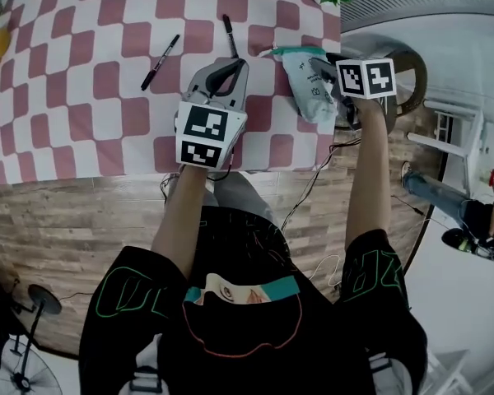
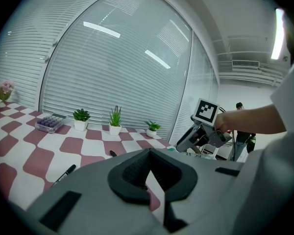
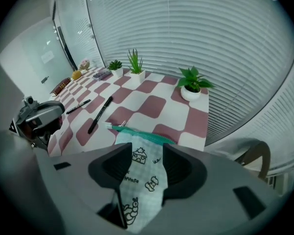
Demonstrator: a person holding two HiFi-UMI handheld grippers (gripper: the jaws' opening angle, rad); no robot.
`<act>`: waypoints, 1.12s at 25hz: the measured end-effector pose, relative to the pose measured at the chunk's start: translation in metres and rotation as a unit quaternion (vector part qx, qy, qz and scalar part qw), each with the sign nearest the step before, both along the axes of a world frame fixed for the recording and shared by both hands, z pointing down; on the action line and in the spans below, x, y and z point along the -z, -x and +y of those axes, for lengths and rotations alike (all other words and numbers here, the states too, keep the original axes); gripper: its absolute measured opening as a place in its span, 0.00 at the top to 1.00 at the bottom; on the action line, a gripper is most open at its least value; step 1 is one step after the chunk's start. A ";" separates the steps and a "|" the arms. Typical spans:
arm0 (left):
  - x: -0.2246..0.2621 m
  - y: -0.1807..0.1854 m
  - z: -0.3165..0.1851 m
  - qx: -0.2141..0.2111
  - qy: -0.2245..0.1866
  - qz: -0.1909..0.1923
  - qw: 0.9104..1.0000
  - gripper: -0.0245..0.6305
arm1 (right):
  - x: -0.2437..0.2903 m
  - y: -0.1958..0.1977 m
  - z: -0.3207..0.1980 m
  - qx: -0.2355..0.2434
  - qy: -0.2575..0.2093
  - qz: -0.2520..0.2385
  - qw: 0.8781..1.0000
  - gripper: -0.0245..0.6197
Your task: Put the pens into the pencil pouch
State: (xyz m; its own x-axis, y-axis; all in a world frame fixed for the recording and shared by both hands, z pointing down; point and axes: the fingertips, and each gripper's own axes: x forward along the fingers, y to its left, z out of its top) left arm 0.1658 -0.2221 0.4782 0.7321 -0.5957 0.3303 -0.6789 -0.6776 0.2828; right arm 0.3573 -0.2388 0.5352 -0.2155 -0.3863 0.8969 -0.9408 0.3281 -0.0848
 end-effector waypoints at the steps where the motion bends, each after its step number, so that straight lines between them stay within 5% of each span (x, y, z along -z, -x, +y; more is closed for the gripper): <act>1: 0.000 -0.002 0.001 -0.001 -0.001 -0.001 1.000 0.96 | -0.004 0.000 0.001 0.001 0.013 -0.006 1.000 0.66; 9: -0.002 -0.005 0.002 0.015 0.001 -0.008 1.000 0.96 | -0.029 0.005 0.008 0.014 0.091 -0.015 0.996 0.67; 13: -0.001 -0.005 0.001 0.023 0.000 -0.009 1.000 0.96 | -0.027 0.001 0.006 0.006 0.080 -0.006 0.997 0.92; 16: -0.001 -0.006 0.001 0.026 0.000 -0.010 1.000 0.96 | -0.027 0.002 0.007 0.008 0.081 -0.007 0.997 0.95; 28: 0.013 -0.005 -0.004 0.034 -0.016 -0.013 0.999 0.96 | 0.036 0.016 0.005 0.014 -0.031 -0.079 0.996 0.96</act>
State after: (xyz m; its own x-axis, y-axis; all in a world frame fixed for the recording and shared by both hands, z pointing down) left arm 0.1712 -0.2263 0.4649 0.6813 -0.6546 0.3277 -0.7303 -0.6384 0.2431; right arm 0.3413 -0.2334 0.4995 -0.3640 -0.4315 0.8254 -0.9074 0.3640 -0.2099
